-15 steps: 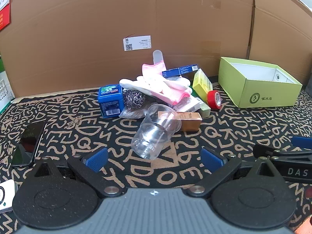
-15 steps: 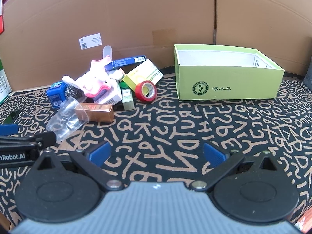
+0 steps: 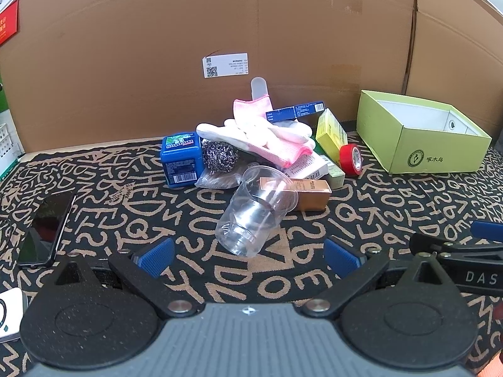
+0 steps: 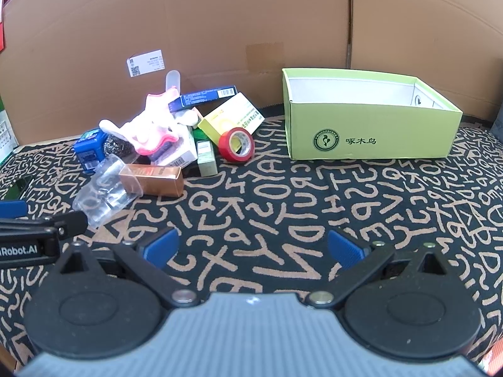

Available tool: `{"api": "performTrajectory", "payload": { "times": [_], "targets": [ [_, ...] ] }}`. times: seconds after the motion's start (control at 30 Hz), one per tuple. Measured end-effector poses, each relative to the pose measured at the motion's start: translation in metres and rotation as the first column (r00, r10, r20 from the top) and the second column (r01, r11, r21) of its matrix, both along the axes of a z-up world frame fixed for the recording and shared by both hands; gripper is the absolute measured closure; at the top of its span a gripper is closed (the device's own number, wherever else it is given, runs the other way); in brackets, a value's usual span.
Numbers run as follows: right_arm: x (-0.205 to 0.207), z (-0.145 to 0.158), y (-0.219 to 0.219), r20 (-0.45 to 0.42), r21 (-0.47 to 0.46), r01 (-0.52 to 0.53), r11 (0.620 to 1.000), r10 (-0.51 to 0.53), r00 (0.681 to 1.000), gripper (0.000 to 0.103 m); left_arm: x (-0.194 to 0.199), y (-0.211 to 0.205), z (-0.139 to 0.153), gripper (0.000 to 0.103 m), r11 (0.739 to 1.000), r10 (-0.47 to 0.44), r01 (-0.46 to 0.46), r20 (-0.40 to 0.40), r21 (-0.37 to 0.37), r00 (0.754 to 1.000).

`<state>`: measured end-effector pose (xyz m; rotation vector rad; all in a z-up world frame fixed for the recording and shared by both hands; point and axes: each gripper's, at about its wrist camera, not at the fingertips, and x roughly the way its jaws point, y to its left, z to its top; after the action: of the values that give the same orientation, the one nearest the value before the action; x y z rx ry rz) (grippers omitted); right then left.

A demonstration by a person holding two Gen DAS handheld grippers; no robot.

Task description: Organize objects

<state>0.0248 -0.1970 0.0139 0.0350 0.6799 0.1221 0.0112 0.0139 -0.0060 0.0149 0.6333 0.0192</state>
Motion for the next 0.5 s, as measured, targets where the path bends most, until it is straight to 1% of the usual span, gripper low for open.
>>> {"api": "performTrajectory", "payload": {
  "times": [0.5],
  "targets": [
    [0.015, -0.009, 0.005, -0.036, -0.007, -0.013, 1.0, 0.013, 0.999, 0.0, 0.014, 0.004, -0.008, 0.0, 1.0, 0.004, -0.004, -0.03, -0.016, 1.0]
  ]
}}
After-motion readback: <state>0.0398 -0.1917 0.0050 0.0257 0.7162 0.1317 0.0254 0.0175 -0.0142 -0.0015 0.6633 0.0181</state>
